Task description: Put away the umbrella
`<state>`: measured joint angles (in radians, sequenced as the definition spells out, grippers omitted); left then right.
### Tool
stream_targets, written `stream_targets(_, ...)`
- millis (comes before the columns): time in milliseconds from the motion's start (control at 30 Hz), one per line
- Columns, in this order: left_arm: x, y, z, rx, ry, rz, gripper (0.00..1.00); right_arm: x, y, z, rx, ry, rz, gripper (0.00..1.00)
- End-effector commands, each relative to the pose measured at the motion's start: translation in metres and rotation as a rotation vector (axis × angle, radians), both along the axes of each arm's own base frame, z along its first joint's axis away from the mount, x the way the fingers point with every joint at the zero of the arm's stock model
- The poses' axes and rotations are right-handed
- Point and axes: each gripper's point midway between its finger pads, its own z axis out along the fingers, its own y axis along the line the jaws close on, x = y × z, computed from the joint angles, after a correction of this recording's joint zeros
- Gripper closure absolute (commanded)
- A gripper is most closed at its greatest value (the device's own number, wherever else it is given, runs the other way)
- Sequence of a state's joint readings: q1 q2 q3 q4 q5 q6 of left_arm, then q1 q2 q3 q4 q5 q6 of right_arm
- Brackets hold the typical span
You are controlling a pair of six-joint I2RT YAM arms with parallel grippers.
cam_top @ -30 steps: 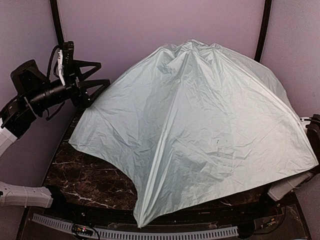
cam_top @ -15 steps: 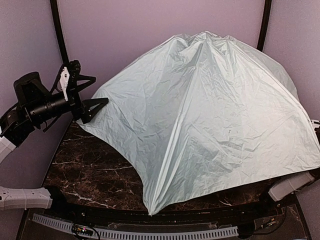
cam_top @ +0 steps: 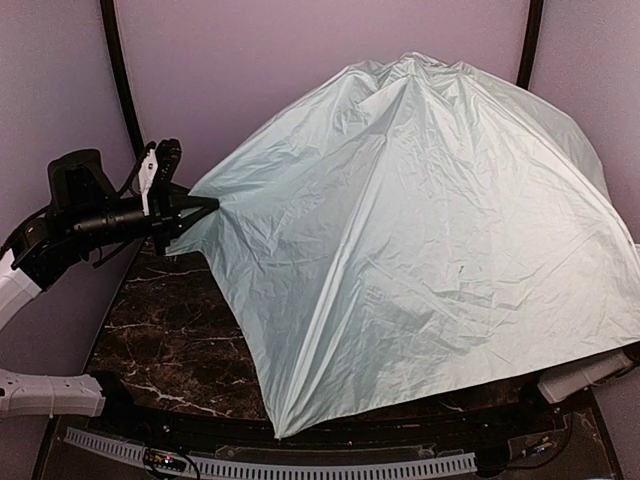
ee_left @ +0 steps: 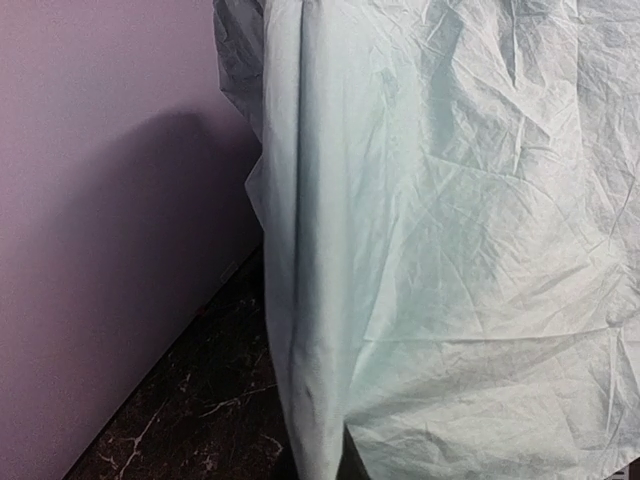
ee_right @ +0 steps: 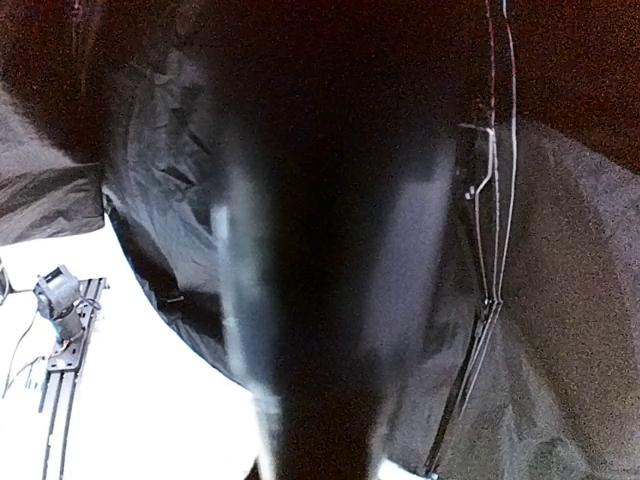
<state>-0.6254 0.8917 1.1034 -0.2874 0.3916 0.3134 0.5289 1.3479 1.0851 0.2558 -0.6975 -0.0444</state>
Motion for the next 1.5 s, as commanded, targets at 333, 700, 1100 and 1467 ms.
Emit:
stream_targets(333,0.006,-0.037,0.107,-0.224,-0.054,-0.175,1.0,-0.027,0.069,-0.022,-0.082,-0.092,0.092,1.0)
stream_targets(700,-0.005,-0.11,0.117,-0.185,-0.043,-0.35,1.0,-0.032,0.111,-0.027,-0.091,-0.048,0.162,1.0)
stream_targets(1100,0.062,-0.12,0.024,-0.031,0.117,-0.006,1.0,-0.025,0.117,-0.022,-0.025,-0.013,0.145,1.0)
stream_targets(1467,0.041,-0.126,0.02,-0.071,0.16,-0.119,0.56,-0.021,0.113,-0.02,0.02,0.003,0.118,1.0)
